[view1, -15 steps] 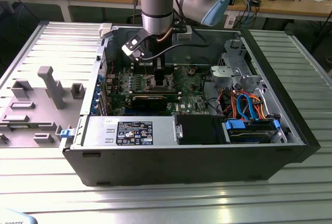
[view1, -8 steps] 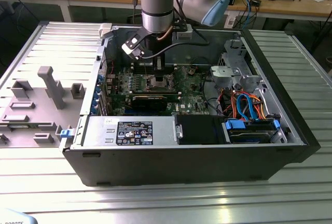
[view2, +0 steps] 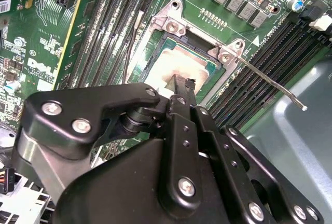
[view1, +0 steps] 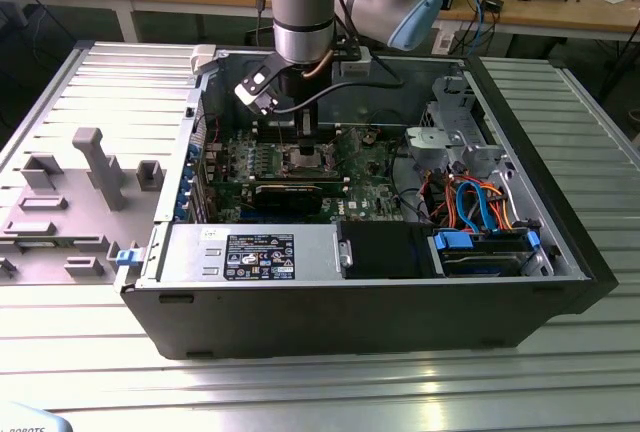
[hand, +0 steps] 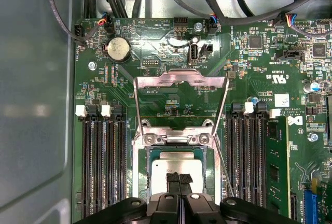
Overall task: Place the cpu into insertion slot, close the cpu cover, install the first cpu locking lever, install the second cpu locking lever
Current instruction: 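Close the cpu cover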
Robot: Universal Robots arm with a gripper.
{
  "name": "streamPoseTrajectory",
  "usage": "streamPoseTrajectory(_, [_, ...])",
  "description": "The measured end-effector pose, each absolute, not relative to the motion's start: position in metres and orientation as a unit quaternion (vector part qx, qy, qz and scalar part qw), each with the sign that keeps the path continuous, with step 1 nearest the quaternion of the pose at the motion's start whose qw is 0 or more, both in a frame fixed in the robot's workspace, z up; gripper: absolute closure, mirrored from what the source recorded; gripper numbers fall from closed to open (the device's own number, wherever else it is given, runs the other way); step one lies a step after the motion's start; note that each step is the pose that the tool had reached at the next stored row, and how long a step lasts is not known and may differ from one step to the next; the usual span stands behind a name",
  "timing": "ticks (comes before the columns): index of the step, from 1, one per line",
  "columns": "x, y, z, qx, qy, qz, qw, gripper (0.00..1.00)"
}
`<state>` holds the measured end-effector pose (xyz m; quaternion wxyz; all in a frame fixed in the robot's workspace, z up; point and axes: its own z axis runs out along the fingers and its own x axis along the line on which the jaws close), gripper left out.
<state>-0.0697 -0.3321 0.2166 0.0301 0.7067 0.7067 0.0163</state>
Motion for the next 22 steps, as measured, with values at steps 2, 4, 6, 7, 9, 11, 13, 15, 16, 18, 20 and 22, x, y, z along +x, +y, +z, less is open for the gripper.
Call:
streamPoseTrajectory(2, [-0.0697, -0.3321, 0.2166, 0.707, 0.707, 0.016, 0.03, 0.89])
streamPoseTrajectory(4, [-0.0698, -0.3321, 0.2166, 0.707, 0.707, 0.016, 0.03, 0.89])
streamPoseTrajectory(6, [-0.0697, -0.3321, 0.2166, 0.707, 0.707, 0.016, 0.03, 0.89])
streamPoseTrajectory(7, [-0.0697, -0.3321, 0.2166, 0.707, 0.707, 0.016, 0.03, 0.89])
streamPoseTrajectory(9, [-0.0697, -0.3321, 0.2166, 0.707, 0.707, 0.016, 0.03, 0.89])
streamPoseTrajectory(11, [-0.0697, -0.3321, 0.2166, 0.707, 0.707, 0.016, 0.03, 0.89])
streamPoseTrajectory(13, [-0.0672, -0.332, 0.2167, 0.707, 0.707, 0.012, 0.026, 0.89])
streamPoseTrajectory(15, [-0.0644, -0.3318, 0.2166, 0.707, 0.707, 0.007, 0.021, 0.89])
streamPoseTrajectory(16, [-0.0644, -0.3319, 0.2167, 0.707, 0.707, 0.007, 0.021, 0.89])
streamPoseTrajectory(18, [-0.0643, -0.3318, 0.2166, 0.707, 0.707, 0.006, 0.02, 0.89])
streamPoseTrajectory(20, [-0.0643, -0.3318, 0.2166, 0.707, 0.707, 0.004, 0.018, 0.89])
streamPoseTrajectory(22, [-0.0643, -0.3318, 0.2166, 0.707, 0.707, 0.003, 0.017, 0.89])
